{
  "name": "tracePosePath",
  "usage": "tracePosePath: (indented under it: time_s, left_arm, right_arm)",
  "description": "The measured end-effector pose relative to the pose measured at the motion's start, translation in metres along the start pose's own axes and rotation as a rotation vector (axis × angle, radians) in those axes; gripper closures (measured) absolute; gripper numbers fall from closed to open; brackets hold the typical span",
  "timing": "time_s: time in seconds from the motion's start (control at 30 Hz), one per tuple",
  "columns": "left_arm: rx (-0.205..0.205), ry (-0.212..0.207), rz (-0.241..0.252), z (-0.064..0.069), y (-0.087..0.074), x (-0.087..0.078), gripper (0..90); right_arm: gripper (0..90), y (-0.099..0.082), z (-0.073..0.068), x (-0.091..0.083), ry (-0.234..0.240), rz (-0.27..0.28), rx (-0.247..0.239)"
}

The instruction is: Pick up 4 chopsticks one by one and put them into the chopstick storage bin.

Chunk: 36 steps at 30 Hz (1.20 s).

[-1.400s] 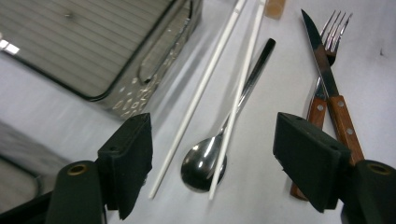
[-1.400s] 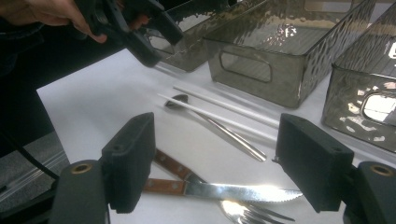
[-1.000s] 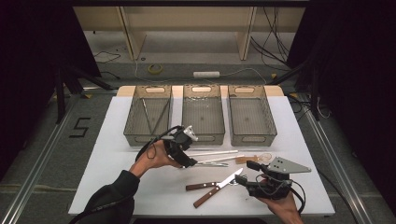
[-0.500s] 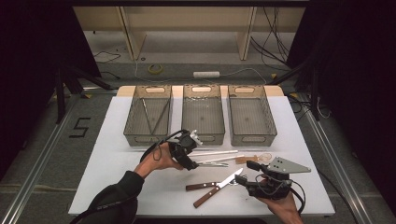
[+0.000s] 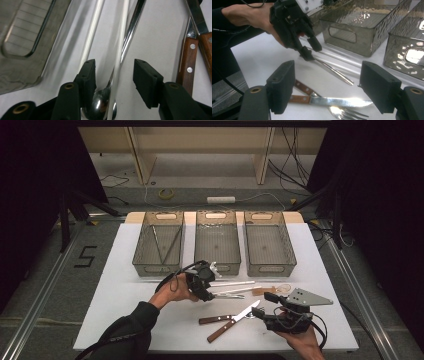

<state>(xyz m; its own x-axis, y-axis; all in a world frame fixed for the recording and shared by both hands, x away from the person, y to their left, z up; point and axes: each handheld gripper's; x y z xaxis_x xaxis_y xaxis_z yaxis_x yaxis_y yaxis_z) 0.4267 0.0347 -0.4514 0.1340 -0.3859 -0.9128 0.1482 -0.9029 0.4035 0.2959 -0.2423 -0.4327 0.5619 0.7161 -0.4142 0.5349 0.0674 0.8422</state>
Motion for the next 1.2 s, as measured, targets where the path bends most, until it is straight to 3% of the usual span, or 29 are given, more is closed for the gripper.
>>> tracePosePath:
  time_s: [0.17,0.43,0.9,1.2]
  left_arm:
    - [0.029,-0.013,-0.031,0.000,0.005,0.007,60.0]
    - [0.034,-0.040,-0.047,-0.002,0.003,0.014,71.3]
    - [0.065,-0.080,-0.033,-0.001,0.004,0.007,81.9]
    - [0.052,-0.096,-0.020,-0.002,0.003,0.007,83.9]
  right_arm:
    - [29.7,0.000,0.000,0.000,0.000,0.000,-0.005]
    - [29.6,0.000,0.000,0.000,0.000,-0.001,-0.003]
    - [29.7,0.000,0.000,0.001,-0.001,0.001,-0.007]
    - [29.7,0.000,-0.001,0.001,-0.001,0.001,-0.008]
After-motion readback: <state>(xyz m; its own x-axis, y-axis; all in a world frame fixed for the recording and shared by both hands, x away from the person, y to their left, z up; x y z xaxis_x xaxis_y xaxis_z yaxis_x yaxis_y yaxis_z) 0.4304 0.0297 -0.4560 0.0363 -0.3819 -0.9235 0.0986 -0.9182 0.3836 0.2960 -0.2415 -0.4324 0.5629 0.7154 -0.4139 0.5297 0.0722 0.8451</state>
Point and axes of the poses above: each handheld gripper's, and its own axes: x roughly forward along the jaws, y roughly out of its top, z roughly to its right, and after that the axes turned 10 degrees about x, right-handed
